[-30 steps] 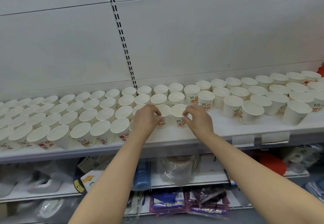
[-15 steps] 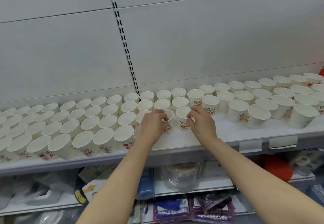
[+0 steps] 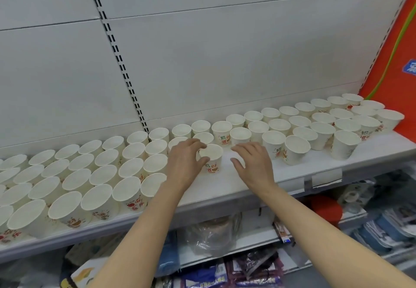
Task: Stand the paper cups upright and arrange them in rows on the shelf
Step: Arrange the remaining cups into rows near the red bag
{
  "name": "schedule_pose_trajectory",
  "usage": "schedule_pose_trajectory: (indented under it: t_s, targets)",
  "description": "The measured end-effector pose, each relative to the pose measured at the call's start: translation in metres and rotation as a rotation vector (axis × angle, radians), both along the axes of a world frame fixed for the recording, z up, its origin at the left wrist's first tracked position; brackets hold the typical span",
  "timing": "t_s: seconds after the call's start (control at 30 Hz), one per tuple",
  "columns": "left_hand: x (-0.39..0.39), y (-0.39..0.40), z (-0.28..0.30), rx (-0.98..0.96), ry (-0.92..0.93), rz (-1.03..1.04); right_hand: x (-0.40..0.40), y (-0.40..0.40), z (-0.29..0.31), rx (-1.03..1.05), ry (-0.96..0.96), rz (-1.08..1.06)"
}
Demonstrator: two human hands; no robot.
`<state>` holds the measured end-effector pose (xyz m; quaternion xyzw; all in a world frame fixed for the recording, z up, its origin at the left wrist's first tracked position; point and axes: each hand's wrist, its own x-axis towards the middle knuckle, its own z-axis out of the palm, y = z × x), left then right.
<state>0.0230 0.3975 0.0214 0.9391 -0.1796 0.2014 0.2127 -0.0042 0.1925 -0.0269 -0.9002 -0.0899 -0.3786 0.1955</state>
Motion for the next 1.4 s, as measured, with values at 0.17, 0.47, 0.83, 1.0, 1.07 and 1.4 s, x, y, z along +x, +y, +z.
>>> schedule_pose_trajectory:
  t_s: [0.17,0.47,0.83,1.0,1.07,1.4]
  targets:
    - [0.017,-0.074,-0.002,0.054,0.057,-0.098,-0.011,-0.083,-0.006,0.009,-0.055,-0.151]
    - [0.030,-0.199,-0.016,0.143,0.136,-0.267,-0.028,-0.189,-0.009,0.065,0.047,-0.128]
    - [-0.010,-0.124,-0.009,-0.214,0.157,-0.146,-0.019,-0.186,0.002,0.154,0.141,0.091]
    - [-0.054,-0.051,0.005,-0.299,0.134,-0.060,-0.025,-0.134,0.007,0.207,0.163,0.328]
    - [-0.066,-0.022,0.005,-0.305,0.135,0.014,-0.023,-0.109,0.012,0.197,0.192,0.414]
    - [-0.080,0.038,-0.007,-0.053,0.145,0.271,-0.003,-0.026,0.013,0.207,0.359,0.605]
